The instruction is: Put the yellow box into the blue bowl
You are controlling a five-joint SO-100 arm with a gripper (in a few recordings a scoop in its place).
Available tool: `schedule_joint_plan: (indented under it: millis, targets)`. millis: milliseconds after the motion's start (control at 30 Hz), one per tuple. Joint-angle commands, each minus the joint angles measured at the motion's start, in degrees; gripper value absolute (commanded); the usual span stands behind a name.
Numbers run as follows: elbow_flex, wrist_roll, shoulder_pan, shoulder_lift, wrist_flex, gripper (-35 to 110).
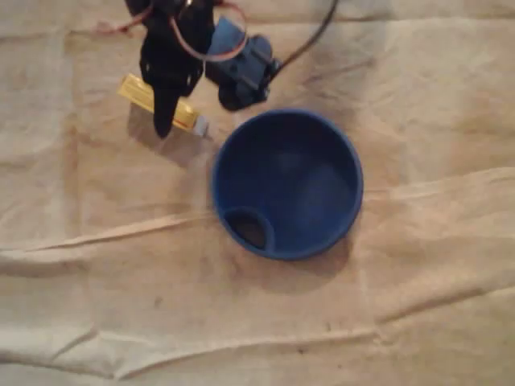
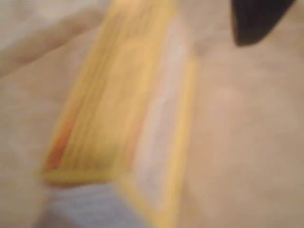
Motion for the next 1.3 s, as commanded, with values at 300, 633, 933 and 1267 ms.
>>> schedule_joint_plan:
  millis: [300, 633, 933, 1267]
  targets:
    - [-10.3, 0.5, -1.0, -8.1, 0.4, 40]
    - [-10.4, 0.5, -2.5, -8.4, -0.2, 40]
    - [-10.3, 0.4, -2.2, -8.7, -0.5, 40]
    - [-10.3, -0.3, -2.0, -8.7, -1.1, 40]
